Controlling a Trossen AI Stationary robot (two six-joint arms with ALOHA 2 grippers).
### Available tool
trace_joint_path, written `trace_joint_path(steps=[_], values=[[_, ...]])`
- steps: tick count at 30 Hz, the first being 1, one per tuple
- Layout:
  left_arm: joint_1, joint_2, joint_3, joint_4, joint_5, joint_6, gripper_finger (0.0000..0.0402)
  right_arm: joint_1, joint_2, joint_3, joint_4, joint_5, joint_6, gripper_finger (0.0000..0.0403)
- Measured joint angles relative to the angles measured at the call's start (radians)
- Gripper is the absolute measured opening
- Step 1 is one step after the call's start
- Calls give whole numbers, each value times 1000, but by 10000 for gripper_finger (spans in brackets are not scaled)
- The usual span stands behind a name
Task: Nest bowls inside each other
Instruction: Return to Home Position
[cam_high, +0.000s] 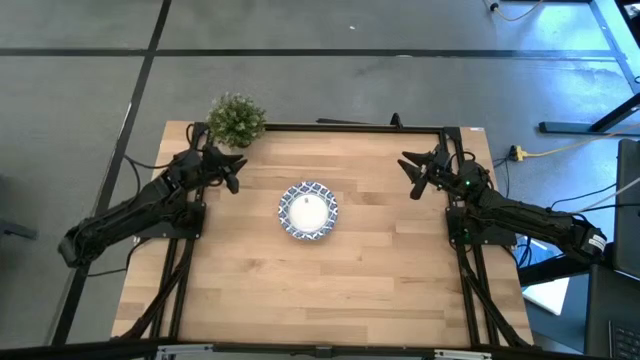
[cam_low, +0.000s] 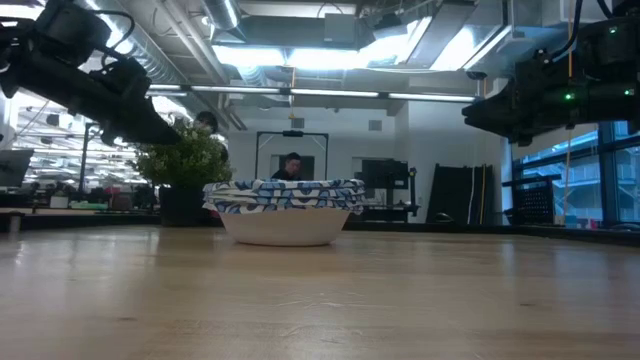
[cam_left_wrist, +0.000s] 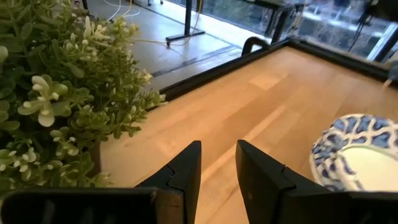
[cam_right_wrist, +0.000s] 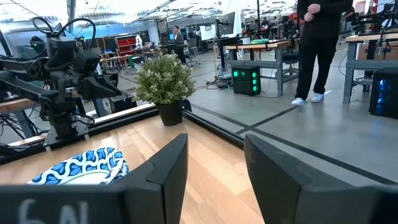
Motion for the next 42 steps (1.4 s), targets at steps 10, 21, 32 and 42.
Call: trace_joint_path(steps=[10, 21, 32, 42], values=[[0, -94, 0, -2, 26, -11, 95, 0, 0, 0, -2, 1, -4, 160], [0, -173, 0, -54, 25, -36, 95, 0, 0, 0, -7, 1, -5, 160], [0, -326, -61, -61, 24, -81, 95, 0, 0, 0, -7, 1, -4, 160], [-1, -328, -146, 115, -6, -25, 95, 0, 1, 0, -10, 2, -4, 160]])
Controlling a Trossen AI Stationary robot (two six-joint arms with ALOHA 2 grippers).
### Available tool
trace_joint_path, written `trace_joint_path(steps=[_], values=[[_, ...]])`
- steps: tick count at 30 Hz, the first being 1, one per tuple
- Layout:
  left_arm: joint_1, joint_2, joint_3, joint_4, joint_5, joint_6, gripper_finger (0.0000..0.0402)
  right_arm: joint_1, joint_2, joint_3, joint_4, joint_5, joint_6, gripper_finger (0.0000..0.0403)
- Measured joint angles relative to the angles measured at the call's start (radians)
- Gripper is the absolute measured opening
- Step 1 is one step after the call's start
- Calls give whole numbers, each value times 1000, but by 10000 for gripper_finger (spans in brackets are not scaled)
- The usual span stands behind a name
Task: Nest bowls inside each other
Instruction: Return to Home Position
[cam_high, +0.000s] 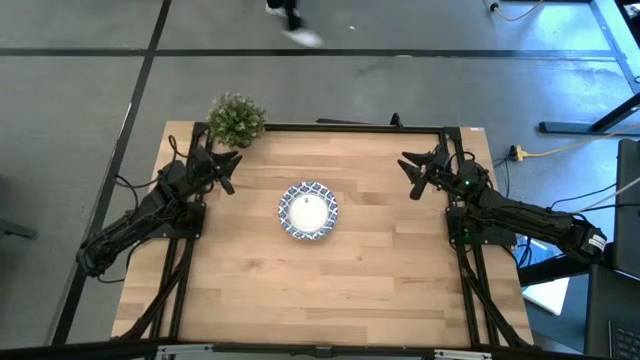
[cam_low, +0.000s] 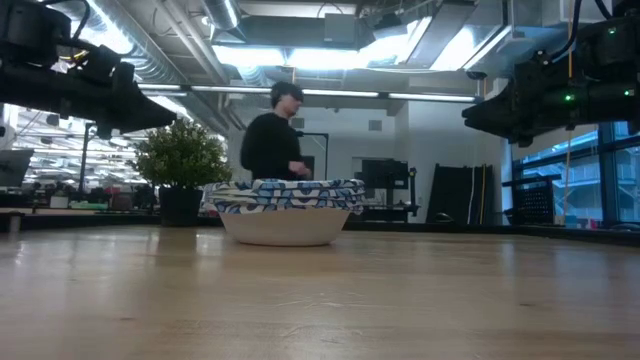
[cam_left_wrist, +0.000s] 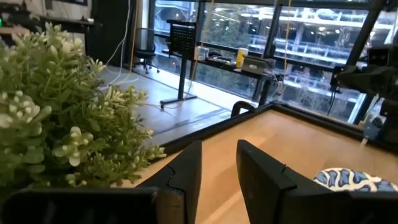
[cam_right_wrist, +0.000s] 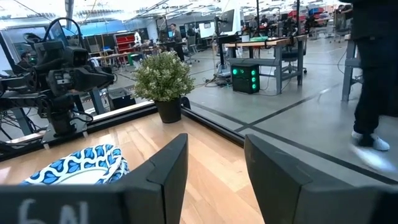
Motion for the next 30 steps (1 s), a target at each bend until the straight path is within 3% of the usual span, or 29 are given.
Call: trace_joint_path(steps=[7, 30], values=[[0, 2, 0, 0, -3, 78, 95, 0, 0, 0, -2, -1, 0, 160], [0, 2, 0, 0, -1, 70, 95, 0, -1, 0, -5, -2, 0, 160]])
